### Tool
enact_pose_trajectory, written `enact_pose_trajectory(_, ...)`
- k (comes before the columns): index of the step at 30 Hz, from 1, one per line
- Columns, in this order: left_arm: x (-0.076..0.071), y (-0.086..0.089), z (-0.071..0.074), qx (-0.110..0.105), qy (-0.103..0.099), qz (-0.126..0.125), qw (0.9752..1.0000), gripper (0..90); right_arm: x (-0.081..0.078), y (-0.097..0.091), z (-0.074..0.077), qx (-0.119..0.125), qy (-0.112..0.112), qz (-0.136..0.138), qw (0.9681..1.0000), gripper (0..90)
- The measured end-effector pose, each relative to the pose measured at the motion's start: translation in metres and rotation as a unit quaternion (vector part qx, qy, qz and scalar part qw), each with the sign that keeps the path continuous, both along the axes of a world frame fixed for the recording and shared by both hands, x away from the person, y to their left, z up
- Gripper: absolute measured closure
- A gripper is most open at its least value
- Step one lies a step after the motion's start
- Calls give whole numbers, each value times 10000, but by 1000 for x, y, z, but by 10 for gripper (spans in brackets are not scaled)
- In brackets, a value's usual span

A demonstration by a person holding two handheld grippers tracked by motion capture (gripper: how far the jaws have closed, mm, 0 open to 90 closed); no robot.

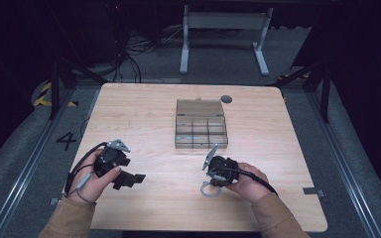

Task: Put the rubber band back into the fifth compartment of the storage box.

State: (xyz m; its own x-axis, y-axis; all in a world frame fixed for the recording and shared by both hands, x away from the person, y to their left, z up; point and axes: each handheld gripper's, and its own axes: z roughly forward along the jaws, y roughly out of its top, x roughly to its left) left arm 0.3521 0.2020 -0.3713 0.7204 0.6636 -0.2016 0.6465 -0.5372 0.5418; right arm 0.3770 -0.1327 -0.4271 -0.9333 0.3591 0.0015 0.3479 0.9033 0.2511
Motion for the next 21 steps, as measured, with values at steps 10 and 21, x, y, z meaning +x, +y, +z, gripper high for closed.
enact_pose_trajectory(10, 0, 1, 0, -7, 8, 15, 10000, 181, -4, -2, 16, 303, 11, -50, 9995, 885)
enact_pose_trajectory(21, 1, 3, 1, -9, 7, 30, 10000, 181, -5, -7, 39, 630, -180, -146, 9977, 886)
